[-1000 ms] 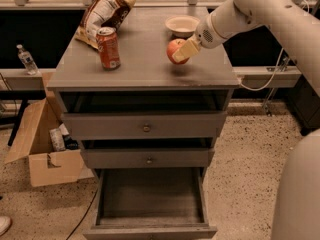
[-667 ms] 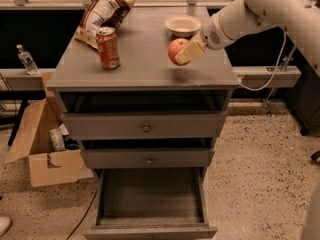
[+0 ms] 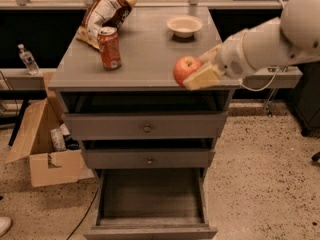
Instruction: Place apple into bottom drawer
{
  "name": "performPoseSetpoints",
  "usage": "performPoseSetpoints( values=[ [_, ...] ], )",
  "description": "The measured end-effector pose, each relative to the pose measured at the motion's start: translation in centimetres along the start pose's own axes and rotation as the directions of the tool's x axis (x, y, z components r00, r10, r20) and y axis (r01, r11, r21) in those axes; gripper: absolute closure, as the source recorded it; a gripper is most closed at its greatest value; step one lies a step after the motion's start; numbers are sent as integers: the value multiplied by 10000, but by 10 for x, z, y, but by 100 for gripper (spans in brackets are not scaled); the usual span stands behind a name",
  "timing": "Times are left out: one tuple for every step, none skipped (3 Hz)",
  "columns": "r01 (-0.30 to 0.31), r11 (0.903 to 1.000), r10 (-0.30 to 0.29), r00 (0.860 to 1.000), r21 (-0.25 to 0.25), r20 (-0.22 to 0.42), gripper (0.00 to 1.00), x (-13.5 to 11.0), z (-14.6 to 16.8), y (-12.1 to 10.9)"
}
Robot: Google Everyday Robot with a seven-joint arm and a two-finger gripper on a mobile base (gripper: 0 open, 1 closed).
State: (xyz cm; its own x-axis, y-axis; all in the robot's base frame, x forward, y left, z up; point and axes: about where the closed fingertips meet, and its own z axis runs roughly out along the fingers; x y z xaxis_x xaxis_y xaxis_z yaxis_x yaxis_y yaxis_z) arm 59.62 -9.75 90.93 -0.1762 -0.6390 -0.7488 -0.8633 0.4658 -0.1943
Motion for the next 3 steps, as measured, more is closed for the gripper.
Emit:
performPoseSetpoints(
  values=[
    [-111,9999,109,9998,-109,-192,100,10,4,1],
    [19,9998,-28,9992,-206,-405,100,15,3,6],
    [208,9977,-241,9984,-649,-518,100,35,4,34]
  ],
)
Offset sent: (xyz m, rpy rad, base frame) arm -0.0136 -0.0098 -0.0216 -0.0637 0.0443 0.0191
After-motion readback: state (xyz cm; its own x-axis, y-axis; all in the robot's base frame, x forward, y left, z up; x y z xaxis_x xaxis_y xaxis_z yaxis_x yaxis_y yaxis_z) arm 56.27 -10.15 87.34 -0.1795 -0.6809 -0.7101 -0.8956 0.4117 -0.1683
